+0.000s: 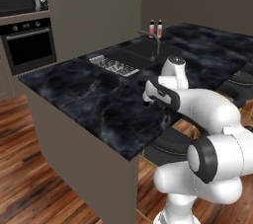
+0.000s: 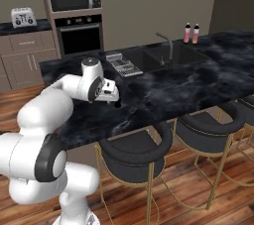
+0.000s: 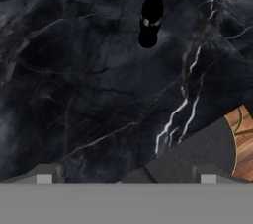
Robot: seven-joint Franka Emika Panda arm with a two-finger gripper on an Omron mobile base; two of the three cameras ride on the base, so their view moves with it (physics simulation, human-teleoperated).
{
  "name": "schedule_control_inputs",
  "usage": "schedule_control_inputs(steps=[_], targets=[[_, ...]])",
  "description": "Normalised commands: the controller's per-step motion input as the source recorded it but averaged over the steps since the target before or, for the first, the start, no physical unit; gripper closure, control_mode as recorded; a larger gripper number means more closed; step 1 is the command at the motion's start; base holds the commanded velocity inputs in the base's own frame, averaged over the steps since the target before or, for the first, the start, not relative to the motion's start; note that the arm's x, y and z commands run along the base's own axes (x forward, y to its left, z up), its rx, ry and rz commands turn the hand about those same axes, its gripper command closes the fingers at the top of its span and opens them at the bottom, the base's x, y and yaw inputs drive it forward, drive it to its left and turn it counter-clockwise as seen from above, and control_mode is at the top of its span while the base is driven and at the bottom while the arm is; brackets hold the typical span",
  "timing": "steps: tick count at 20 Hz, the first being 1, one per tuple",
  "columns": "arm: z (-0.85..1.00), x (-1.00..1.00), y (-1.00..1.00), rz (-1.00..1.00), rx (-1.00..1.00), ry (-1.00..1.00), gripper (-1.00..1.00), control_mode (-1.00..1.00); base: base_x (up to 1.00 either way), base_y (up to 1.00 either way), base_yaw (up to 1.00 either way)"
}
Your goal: Place the large bottle from the dining counter next to the other large bottle outside the sink, and place the small bottle from the dining counter next to the other small bottle inside the sink.
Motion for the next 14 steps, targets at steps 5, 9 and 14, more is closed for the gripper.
schedule_control_inputs(steps=[5, 9, 14], targets=[[-0.03, 0.41, 0.00, 0.00, 0.00, 0.00, -1.00, -1.00, 0.00, 0.00, 0.00], [-0.08, 0.43, 0.00, 0.00, 0.00, 0.00, -1.00, -1.00, 0.00, 0.00, 0.00], [-0.13, 0.29, 0.00, 0.00, 0.00, 0.00, -1.00, -1.00, 0.00, 0.00, 0.00]])
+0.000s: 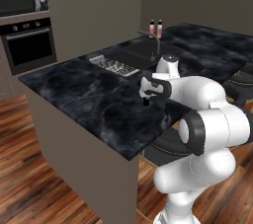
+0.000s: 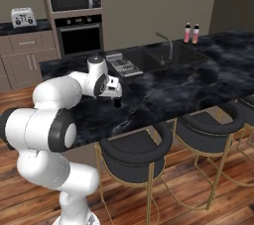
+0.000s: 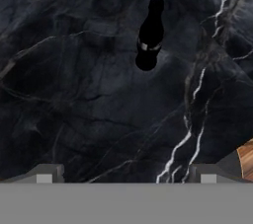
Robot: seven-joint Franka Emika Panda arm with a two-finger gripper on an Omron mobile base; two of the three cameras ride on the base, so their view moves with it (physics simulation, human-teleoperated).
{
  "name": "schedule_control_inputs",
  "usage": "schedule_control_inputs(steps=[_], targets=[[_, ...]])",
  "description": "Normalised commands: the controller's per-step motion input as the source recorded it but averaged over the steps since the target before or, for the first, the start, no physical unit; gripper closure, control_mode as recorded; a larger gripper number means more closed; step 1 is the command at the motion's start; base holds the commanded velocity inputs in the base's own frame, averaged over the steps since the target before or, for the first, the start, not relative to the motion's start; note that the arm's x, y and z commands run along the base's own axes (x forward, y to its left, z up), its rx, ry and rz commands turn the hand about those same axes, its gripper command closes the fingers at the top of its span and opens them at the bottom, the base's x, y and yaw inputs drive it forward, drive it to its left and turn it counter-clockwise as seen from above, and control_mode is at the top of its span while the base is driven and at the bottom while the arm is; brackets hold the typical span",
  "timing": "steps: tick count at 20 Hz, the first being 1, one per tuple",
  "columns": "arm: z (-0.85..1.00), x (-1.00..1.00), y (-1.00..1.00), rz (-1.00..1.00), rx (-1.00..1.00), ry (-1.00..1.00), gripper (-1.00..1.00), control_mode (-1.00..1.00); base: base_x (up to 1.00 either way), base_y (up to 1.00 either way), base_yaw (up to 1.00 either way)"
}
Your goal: Place the large bottle from the dining counter next to the other large bottle outside the sink, and place the small bottle from the dining counter next to the other small bottle inside the sink.
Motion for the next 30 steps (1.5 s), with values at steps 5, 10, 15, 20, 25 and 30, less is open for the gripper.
schedule_control_inputs(steps=[5, 10, 15, 20, 25, 30], targets=[[-0.14, 0.07, 0.00, 0.00, 0.00, -0.01, -1.00, -1.00, 0.00, 0.00, 0.00], [-0.15, 0.00, 0.00, 0.00, 0.00, -0.06, -1.00, -1.00, 0.00, 0.00, 0.00], [-0.09, 0.00, 0.00, 0.00, 0.00, -0.10, -1.00, -1.00, 0.00, 0.00, 0.00], [-0.04, 0.00, 0.00, 0.00, 0.00, -0.12, -1.00, -1.00, 0.00, 0.00, 0.00], [0.00, 0.00, 0.00, 0.00, -0.01, -0.11, -1.00, -1.00, 0.00, 0.00, 0.00], [0.00, 0.06, -0.04, 0.00, 0.00, -0.02, -1.00, -1.00, 0.00, 0.00, 0.00]])
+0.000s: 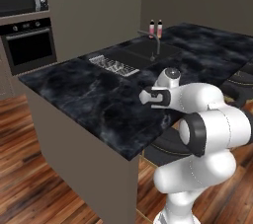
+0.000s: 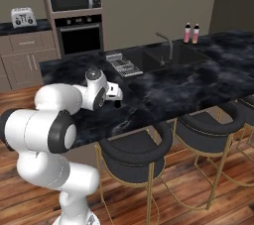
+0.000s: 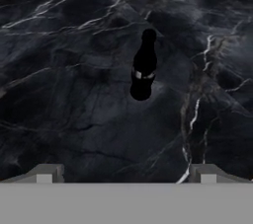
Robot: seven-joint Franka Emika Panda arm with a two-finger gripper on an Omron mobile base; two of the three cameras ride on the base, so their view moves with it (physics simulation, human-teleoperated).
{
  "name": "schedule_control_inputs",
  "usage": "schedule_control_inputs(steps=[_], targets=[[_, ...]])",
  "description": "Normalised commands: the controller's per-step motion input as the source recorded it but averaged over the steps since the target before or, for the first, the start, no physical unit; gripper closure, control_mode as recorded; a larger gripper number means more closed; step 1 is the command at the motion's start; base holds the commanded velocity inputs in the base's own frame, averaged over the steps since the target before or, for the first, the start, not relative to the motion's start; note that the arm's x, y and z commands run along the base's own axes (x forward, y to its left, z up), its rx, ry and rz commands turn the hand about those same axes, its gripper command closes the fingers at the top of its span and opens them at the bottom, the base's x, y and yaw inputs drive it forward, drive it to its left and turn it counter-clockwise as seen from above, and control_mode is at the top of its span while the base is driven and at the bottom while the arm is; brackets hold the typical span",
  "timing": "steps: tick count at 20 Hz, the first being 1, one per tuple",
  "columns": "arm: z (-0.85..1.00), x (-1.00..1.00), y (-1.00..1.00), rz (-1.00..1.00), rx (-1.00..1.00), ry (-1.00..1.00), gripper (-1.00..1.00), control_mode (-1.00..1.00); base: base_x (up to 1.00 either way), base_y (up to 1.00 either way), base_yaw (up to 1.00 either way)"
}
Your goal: Place the large bottle from the dining counter next to the other large bottle outside the sink, and place the small bottle from the dining counter next to the other small bottle inside the sink.
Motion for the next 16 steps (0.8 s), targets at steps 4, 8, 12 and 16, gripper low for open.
schedule_control_inputs(steps=[4, 8, 12, 16], targets=[[0.00, 0.11, -0.10, 0.00, 0.00, 0.00, -1.00, -1.00, 0.00, 0.00, 0.00], [0.00, 0.20, -0.18, -0.01, 0.00, 0.00, -1.00, -1.00, 0.00, 0.00, 0.00], [0.00, 0.30, -0.14, -0.01, 0.01, 0.00, -1.00, -1.00, 0.00, 0.00, 0.00], [0.00, 0.26, -0.03, 0.00, 0.01, 0.00, -1.00, -1.00, 0.00, 0.00, 0.00]])
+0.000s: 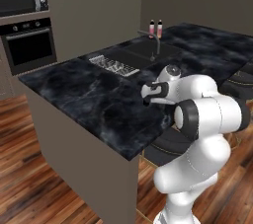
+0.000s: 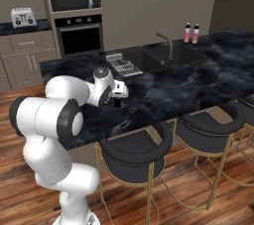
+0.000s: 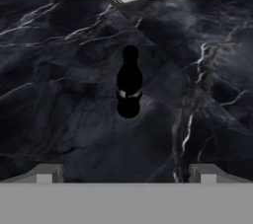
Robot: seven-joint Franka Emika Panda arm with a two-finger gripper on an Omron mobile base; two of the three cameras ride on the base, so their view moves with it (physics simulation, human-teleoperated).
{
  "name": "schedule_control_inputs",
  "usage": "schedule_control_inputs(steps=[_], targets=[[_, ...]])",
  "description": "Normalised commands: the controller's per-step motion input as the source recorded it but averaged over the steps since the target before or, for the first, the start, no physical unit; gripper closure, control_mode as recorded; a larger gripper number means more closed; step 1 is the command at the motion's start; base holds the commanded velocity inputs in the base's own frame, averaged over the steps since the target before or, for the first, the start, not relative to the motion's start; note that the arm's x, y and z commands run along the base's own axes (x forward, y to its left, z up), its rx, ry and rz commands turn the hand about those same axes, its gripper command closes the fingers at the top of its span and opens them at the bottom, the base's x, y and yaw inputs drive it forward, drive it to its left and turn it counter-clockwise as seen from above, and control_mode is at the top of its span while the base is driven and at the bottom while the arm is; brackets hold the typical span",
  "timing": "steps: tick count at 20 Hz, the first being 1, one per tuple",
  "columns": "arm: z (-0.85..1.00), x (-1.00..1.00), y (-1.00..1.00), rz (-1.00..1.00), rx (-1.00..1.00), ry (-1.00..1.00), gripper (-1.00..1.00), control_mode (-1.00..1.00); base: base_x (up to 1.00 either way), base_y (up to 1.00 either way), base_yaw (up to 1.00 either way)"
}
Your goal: Place the large bottle from the dining counter next to the other large bottle outside the sink, and place the small bottle from the dining counter next to the other small bottle inside the sink.
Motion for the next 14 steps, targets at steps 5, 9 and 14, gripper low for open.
schedule_control_inputs(steps=[5, 9, 14], targets=[[0.00, 0.20, 0.00, 0.00, 0.03, 0.00, -1.00, -1.00, 0.00, 0.00, 0.00], [0.00, 0.18, 0.00, 0.00, 0.01, 0.00, -1.00, -1.00, 0.00, 0.00, 0.00], [-0.01, 0.20, 0.00, 0.00, 0.00, 0.00, -1.00, -1.00, 0.00, 0.00, 0.00]])
